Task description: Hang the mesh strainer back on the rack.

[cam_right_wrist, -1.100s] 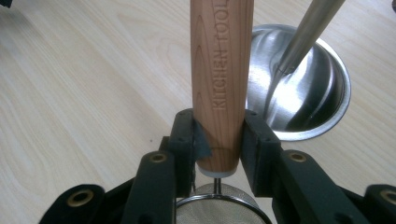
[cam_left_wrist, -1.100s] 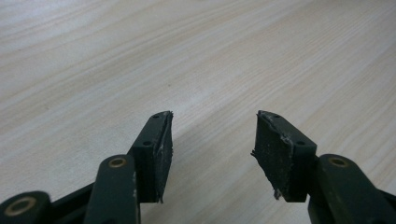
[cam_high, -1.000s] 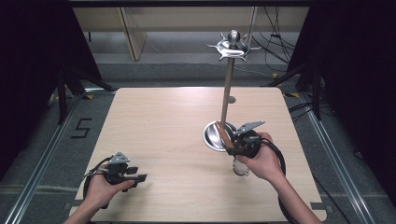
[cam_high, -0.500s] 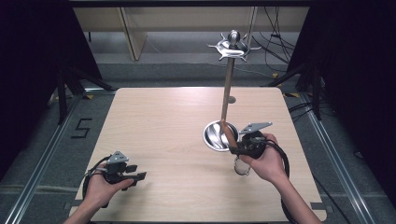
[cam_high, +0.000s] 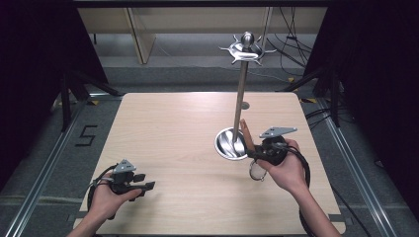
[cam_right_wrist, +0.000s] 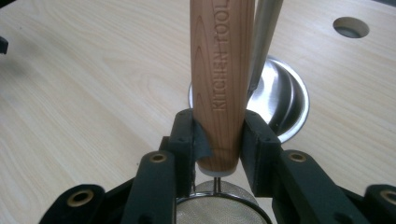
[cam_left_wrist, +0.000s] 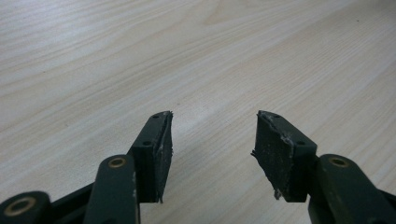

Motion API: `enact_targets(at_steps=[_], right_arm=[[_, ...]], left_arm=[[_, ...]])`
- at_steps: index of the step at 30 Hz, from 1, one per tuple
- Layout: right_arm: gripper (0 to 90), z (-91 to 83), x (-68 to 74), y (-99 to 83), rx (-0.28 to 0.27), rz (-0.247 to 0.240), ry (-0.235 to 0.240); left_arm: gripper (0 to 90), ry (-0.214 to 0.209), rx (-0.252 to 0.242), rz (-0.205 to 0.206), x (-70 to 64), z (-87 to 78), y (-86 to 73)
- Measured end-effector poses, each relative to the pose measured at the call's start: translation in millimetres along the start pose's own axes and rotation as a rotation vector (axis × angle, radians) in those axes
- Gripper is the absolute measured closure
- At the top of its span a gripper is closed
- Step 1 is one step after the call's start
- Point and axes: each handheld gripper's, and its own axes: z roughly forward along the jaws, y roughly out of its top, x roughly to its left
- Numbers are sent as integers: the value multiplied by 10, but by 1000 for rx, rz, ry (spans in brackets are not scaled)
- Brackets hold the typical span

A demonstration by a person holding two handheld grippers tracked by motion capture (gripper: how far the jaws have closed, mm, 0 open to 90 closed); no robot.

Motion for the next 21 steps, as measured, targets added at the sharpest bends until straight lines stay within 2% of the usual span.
enact_targets(at_steps=[3,4,6,7,9,11,12,13,14,16,17,18,20,21], right_arm=[[691,-19,-11,11,-21,1,-3],[692,-14,-22,7,-32,-16,-10],[692,-32,-30,16,-38,-2,-11],[692,-31,-44,15,-49,-15,-12],[692,-51,-41,19,-61,1,-17],[692,-51,-62,20,-73,-10,-15],[692,-68,-53,27,-69,10,-13],[692,-61,-68,21,-84,-6,-21],[692,-79,-59,29,-76,18,-10],[692,-83,-77,26,-92,3,-22],[692,-91,-70,31,-96,24,-14],[692,-110,-47,33,-86,53,-14],[692,-108,-60,37,-109,48,-11],[692,-115,-63,39,-113,50,-17]], left_arm=[[455,-2,7,3,0,4,3],[455,-1,5,5,0,3,3],[455,-2,4,3,-2,5,2],[455,-1,3,2,-3,6,1],[455,9,3,-5,-9,17,2],[455,8,0,-9,-12,19,1],[455,9,0,-8,-12,19,2],[455,9,0,-6,-10,19,3],[455,9,-1,-7,-11,18,3],[455,9,-12,-4,-8,15,5],[455,6,-21,-13,-15,17,4],[455,1,-5,7,-3,3,7],[455,2,3,11,2,-1,6],[455,2,-1,-1,-4,4,4]])
